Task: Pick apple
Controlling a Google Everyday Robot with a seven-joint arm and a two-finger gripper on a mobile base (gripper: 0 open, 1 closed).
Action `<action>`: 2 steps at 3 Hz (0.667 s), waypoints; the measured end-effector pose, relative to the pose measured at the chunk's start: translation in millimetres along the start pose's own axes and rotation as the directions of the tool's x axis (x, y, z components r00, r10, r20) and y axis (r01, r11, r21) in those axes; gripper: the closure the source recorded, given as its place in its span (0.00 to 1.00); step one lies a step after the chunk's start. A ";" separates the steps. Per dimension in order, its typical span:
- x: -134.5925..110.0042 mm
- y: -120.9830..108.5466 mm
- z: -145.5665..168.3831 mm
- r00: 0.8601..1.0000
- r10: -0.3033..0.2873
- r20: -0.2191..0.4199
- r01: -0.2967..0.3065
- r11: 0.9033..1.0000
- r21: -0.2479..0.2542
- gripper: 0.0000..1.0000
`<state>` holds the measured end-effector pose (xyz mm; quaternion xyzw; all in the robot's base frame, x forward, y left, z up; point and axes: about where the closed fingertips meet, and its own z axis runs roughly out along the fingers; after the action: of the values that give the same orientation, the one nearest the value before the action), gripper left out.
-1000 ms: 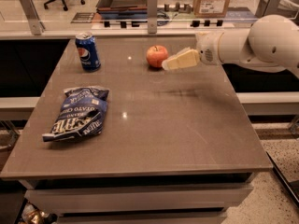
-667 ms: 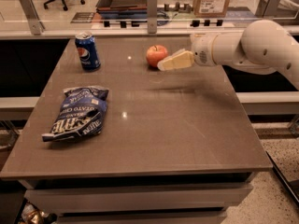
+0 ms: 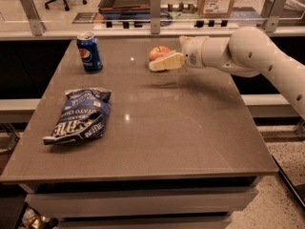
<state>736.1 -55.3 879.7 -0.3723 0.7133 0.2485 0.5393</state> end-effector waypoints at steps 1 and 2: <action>3.0 0.6 22.7 1.000 0.015 0.018 -0.014 0.999 -0.032 0.00; 8.7 2.4 38.8 0.999 0.028 0.025 -0.026 0.998 -0.054 0.18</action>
Offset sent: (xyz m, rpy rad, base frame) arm 0.0291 0.0363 -0.0313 0.0626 0.0297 0.0571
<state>755.7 -26.9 859.8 -0.3738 0.7044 0.2794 0.5347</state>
